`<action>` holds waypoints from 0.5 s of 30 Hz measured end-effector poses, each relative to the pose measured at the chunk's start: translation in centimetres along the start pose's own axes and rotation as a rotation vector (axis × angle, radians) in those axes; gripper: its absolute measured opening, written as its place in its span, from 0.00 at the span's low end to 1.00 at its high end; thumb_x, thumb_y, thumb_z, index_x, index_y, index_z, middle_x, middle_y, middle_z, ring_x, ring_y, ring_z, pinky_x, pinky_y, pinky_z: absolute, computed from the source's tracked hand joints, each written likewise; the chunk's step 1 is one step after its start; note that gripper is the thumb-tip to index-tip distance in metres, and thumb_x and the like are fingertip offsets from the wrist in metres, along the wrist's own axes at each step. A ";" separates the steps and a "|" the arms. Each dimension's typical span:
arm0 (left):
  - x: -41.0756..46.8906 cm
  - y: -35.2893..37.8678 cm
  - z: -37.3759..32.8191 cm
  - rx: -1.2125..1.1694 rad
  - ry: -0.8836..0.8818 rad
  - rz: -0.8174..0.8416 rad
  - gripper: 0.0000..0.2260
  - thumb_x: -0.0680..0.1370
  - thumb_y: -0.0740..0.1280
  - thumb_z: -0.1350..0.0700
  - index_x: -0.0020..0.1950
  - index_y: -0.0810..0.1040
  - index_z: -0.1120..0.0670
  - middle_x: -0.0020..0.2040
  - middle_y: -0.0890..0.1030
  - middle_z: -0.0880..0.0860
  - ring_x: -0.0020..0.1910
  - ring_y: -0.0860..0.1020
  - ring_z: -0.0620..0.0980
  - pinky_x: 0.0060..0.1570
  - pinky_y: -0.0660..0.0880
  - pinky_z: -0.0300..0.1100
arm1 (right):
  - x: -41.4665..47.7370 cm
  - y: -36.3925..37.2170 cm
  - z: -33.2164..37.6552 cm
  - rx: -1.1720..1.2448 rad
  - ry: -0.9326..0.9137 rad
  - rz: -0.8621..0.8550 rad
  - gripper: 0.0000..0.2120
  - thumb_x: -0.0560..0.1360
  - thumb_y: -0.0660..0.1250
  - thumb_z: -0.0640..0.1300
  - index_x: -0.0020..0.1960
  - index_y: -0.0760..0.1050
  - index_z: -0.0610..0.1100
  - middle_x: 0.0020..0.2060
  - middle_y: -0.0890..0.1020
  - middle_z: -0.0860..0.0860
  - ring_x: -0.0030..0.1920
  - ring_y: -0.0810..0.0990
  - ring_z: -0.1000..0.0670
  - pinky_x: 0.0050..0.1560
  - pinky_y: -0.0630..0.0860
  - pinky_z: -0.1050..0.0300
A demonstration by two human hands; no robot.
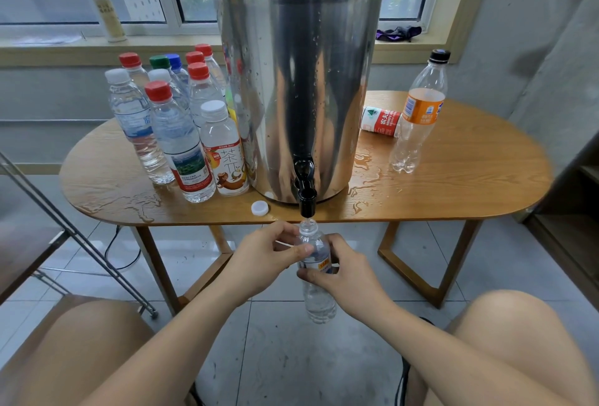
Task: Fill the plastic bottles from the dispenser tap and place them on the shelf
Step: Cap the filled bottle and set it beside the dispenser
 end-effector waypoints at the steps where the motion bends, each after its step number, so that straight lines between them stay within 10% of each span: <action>1: 0.0 0.0 0.0 0.004 0.000 -0.001 0.18 0.78 0.77 0.38 0.65 0.81 0.41 0.56 0.86 0.39 0.53 0.85 0.39 0.56 0.86 0.48 | 0.0 0.0 0.0 0.002 -0.001 0.000 0.24 0.73 0.83 0.55 0.63 0.75 0.58 0.53 0.85 0.60 0.53 0.84 0.62 0.52 0.81 0.65; 15: 0.0 0.1 0.2 0.018 -0.012 -0.001 0.16 0.78 0.76 0.38 0.64 0.81 0.40 0.55 0.85 0.39 0.52 0.84 0.38 0.55 0.86 0.47 | 0.1 0.2 -0.5 -0.008 -0.009 0.013 0.25 0.72 0.82 0.57 0.64 0.74 0.59 0.54 0.85 0.61 0.54 0.84 0.61 0.56 0.83 0.59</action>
Point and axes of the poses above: each hand's wrist, its own x-axis towards the middle knuckle, its own y-axis out of the palm, z = x × y, the point moved 1 cm from there along x, towards the middle knuckle
